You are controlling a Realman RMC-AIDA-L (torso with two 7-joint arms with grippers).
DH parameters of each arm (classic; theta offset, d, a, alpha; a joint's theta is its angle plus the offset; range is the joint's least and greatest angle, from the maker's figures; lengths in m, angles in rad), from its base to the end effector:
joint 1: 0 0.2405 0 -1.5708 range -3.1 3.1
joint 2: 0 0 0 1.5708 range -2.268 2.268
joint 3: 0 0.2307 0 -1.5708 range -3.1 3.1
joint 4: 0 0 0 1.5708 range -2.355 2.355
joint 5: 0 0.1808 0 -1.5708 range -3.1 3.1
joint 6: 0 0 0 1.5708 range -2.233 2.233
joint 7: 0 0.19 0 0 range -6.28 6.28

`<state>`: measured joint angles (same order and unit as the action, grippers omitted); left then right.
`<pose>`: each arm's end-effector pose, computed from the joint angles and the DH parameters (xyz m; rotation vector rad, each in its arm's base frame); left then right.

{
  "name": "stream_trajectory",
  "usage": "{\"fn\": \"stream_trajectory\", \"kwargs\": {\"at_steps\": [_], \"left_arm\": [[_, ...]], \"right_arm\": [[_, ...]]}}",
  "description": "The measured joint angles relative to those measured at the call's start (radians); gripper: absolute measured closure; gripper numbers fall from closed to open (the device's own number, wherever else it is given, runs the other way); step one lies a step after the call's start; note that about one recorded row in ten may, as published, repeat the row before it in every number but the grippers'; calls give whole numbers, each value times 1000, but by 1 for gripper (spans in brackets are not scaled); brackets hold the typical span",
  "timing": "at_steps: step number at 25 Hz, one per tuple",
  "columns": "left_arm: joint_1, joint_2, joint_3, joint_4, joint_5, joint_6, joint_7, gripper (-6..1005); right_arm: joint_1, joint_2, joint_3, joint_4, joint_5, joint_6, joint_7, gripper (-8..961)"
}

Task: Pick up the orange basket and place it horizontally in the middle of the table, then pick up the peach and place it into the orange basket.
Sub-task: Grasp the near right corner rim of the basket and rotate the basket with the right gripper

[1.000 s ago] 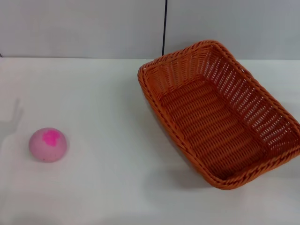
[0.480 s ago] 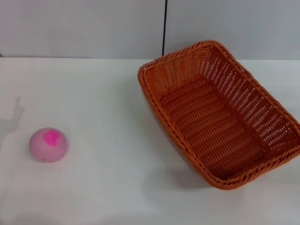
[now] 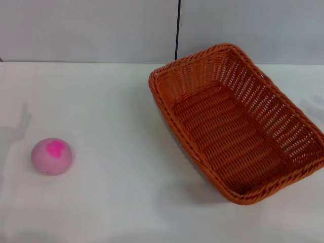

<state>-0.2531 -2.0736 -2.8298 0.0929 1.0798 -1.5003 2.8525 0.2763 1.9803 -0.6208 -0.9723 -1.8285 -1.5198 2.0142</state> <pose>-0.3291 0.2719 0.0464 -1.3985 -0.6103 -0.7761 0.2719 0.3109 0.0892 -2.1474 1.2559 0.8112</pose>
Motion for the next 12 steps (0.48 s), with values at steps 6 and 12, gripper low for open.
{"fn": "stream_trajectory", "kwargs": {"at_steps": [6, 12], "left_arm": [[3, 0, 3, 18, 3, 1, -2, 181], [22, 0, 3, 22, 3, -10, -2, 183]], "right_arm": [[149, -13, -16, -70, -289, -40, 177, 397], [231, -6, -34, -56, -424, -38, 266, 397]]}}
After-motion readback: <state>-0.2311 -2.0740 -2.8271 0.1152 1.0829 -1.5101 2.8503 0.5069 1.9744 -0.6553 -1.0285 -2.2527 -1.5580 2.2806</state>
